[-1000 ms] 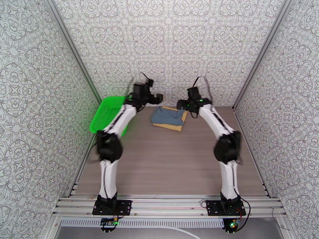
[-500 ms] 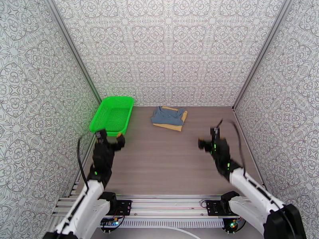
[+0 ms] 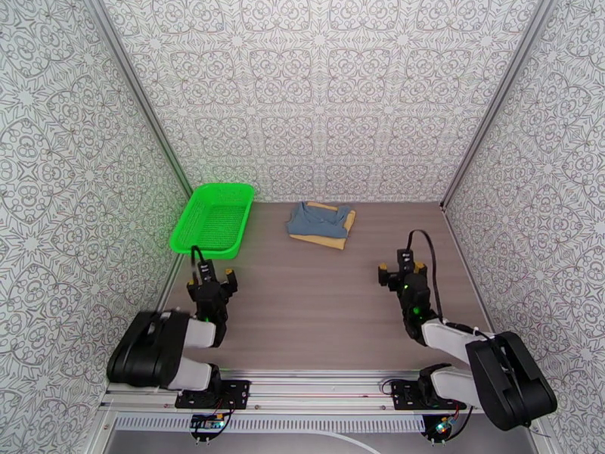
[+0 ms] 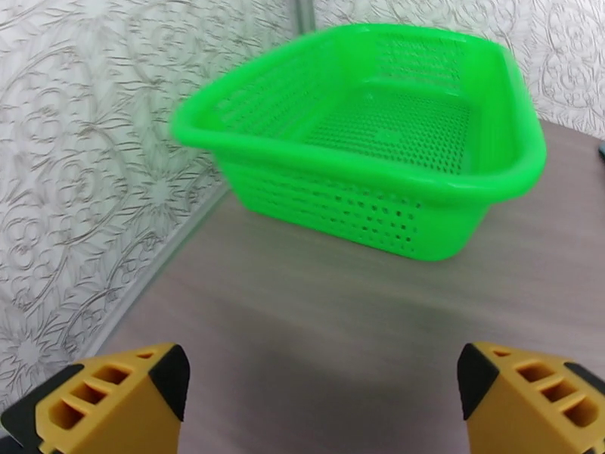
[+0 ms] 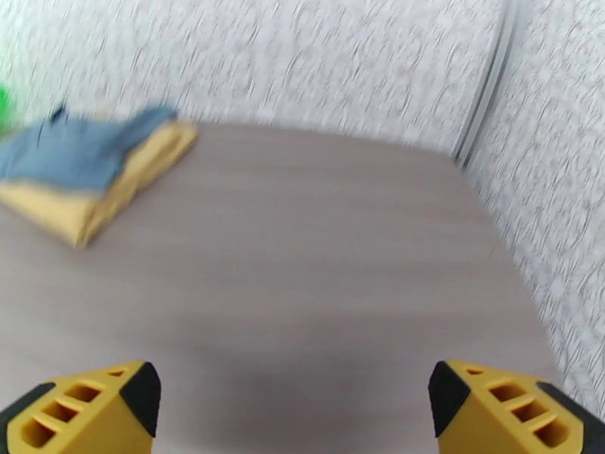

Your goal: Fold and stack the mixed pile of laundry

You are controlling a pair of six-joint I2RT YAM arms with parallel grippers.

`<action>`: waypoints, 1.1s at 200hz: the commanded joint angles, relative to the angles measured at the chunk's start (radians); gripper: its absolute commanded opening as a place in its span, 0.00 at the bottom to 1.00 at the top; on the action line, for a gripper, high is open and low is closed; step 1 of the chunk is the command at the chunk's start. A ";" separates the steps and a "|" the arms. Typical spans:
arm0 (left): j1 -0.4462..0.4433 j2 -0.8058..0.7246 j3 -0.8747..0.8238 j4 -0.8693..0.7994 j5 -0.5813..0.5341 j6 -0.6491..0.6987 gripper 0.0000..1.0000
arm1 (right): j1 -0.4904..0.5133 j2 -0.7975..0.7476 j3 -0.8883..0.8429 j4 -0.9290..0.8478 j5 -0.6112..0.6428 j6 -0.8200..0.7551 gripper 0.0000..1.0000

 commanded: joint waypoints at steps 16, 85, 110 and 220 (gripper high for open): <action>0.069 0.064 0.094 0.053 0.192 0.007 0.99 | -0.212 0.265 -0.098 0.518 -0.166 0.124 0.99; 0.038 0.061 0.176 -0.078 0.150 0.035 0.99 | -0.219 0.220 0.106 0.055 -0.294 0.074 0.99; 0.022 0.066 0.162 -0.040 0.135 0.054 0.99 | -0.218 0.221 0.106 0.058 -0.294 0.073 0.99; 0.107 0.057 0.193 -0.121 0.354 0.018 0.99 | -0.218 0.220 0.107 0.056 -0.293 0.073 0.99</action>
